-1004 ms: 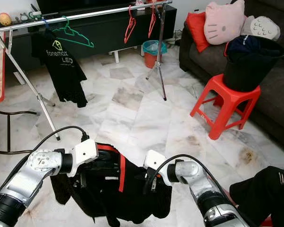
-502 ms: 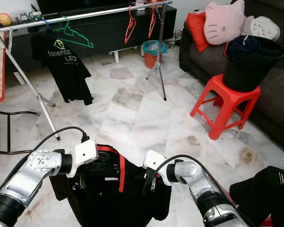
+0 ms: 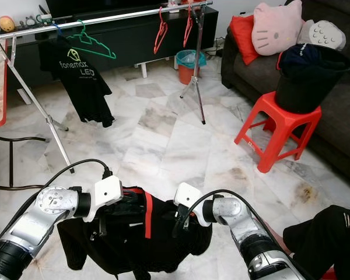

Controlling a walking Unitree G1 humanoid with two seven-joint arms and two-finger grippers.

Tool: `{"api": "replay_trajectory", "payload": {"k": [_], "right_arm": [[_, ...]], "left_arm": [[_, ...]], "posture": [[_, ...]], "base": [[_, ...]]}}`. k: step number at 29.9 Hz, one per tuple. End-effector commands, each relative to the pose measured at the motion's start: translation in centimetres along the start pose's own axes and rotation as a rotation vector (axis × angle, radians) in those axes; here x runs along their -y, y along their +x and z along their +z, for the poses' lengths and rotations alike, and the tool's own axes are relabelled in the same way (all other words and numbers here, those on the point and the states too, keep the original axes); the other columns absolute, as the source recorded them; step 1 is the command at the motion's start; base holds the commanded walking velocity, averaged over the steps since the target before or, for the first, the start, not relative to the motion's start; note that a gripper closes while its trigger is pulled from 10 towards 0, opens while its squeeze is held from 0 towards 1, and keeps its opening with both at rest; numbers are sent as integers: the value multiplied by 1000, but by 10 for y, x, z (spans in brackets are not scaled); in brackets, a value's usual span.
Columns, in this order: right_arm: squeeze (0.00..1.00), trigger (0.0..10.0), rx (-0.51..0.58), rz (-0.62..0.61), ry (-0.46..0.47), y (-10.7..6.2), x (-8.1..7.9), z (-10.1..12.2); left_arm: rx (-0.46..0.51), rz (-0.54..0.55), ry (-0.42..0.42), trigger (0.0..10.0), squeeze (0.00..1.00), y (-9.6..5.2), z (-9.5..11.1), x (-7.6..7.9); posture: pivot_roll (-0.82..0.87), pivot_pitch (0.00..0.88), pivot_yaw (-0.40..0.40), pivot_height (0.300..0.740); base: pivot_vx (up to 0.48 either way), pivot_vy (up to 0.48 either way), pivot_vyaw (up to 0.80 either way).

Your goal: Hang hanger

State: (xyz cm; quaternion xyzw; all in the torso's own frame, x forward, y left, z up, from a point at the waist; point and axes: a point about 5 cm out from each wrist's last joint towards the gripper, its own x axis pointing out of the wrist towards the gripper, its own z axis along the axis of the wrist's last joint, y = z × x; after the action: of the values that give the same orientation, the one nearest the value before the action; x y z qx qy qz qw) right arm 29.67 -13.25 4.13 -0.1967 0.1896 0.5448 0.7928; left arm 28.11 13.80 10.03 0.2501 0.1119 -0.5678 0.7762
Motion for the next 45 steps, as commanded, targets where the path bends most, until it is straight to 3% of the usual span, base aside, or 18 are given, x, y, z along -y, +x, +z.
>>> {"api": "replay_trajectory", "payload": {"k": [1,4,6,8,13,23,24,25,30,34,42,45], "right_arm": [[0,10000,17,-47,-30,-2,9,8],[0,10000,33,-108,-39,-4,15,11],[0,10000,65,-220,-31,-8,25,16],[0,10000,119,-324,5,-13,35,22],[0,10000,222,-452,36,-21,50,36],[0,10000,247,-472,48,-21,50,37],[584,10000,266,-463,71,-21,50,37],[1000,10000,273,-455,82,-21,50,37],[1000,10000,242,-429,54,-19,47,35],[1000,10000,139,-251,-21,-11,33,26],[1000,10000,25,112,-2,-5,3,7],[1000,10000,29,103,-8,-6,4,8]], "left_arm": [[9,44,23,0,0,-1,3,-5],[12,71,23,0,0,0,2,-7],[8,96,21,0,0,-1,0,-9],[6,99,18,0,0,-1,-1,-9],[6,95,16,0,0,0,-3,-7],[-11,67,26,0,0,2,-5,-4],[-12,59,22,0,0,2,-6,-2],[-11,53,19,0,0,2,-6,-2],[-13,39,20,0,0,2,-6,-1],[-16,24,26,0,0,3,-6,0],[-19,1,29,0,0,5,-6,4],[-19,-1,29,0,0,5,-6,5]], "posture": [[-51,17,-4,740],[-51,17,-4,740],[-51,17,-4,740],[-51,17,-4,740],[-53,18,-5,740],[-55,21,-4,740],[-56,22,-3,740],[-56,22,-3,740],[-57,23,-2,740],[-59,23,0,740],[-58,23,0,740],[-58,24,0,740]], "base": [[0,0,0],[0,0,0],[0,0,0],[0,0,0],[0,0,0],[0,0,0],[0,0,0],[0,0,0],[0,0,0],[0,0,0],[0,0,0],[0,0,0]]}}
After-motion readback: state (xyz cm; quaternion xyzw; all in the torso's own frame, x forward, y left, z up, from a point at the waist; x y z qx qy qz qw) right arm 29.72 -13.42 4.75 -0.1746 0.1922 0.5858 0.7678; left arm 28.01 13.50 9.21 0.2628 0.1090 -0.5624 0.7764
